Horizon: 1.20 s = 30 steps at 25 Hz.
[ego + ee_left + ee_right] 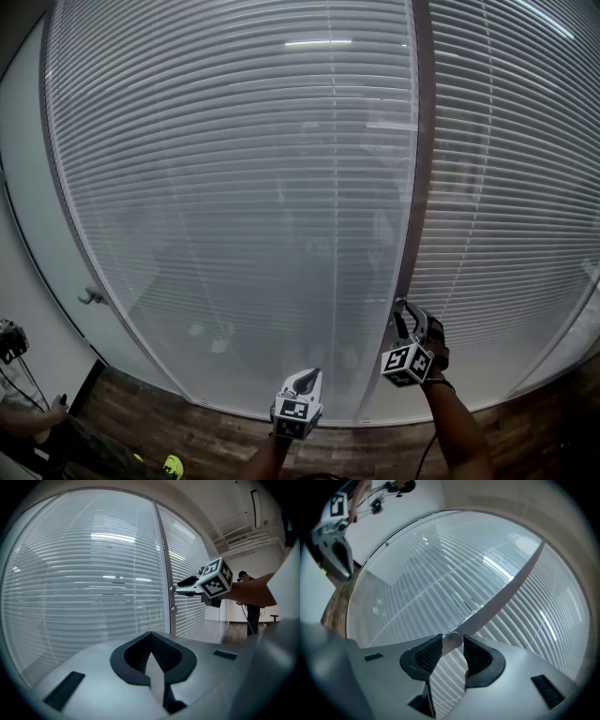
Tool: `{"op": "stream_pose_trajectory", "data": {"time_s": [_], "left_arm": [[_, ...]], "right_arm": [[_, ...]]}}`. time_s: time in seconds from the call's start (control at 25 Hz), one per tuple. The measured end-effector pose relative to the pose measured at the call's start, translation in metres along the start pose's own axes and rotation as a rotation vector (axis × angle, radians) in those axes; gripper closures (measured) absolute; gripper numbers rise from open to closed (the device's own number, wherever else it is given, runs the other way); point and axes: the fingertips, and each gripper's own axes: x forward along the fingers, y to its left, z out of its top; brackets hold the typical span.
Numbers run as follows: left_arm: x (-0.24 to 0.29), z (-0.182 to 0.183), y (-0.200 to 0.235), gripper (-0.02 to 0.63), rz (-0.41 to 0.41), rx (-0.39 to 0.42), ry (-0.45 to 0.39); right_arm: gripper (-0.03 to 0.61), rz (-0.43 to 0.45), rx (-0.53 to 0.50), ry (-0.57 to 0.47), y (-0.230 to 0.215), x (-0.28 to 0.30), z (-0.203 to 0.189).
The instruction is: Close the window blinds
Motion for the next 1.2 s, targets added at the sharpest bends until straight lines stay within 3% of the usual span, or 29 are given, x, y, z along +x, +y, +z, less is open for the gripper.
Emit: {"op": "stream_pose_trajectory", "data": {"time_s": [0.28,0.56,0.68,0.88,1.04,1.12,1.2], "left_arm": [[0.002,-0.006,-0.009,0.612,-0.010,0.021,0.019],[-0.004,-0.009,-0.004,0.612,0.007,0.022,0.022],[-0.003,-0.012,-0.004,0.612,0.006,0.024,0.024],[-0.004,-0.014,-0.004,0.612,0.004,0.018,0.031],[-0.001,-0.009,-0.004,0.612,0.003,0.012,0.030],[-0.001,-0.006,-0.004,0.612,0.000,0.014,0.026],[0.000,-0.002,-0.005,0.612,0.001,0.012,0.021]], "right_arm": [[0.454,0.071,0.484,0.044,-0.008,0.016,-0.013],[0.454,0.031,0.542,0.022,-0.013,0.025,-0.014],[0.454,0.016,0.469,0.030,-0.014,0.025,-0.012],[0.455,-0.045,0.066,0.067,-0.007,0.027,-0.013],[0.454,-0.084,-0.135,0.086,-0.010,0.030,-0.012],[0.454,-0.100,-0.142,0.087,-0.012,0.029,-0.012],[0.454,-0.094,-0.018,0.071,-0.013,0.022,-0.014]]}}
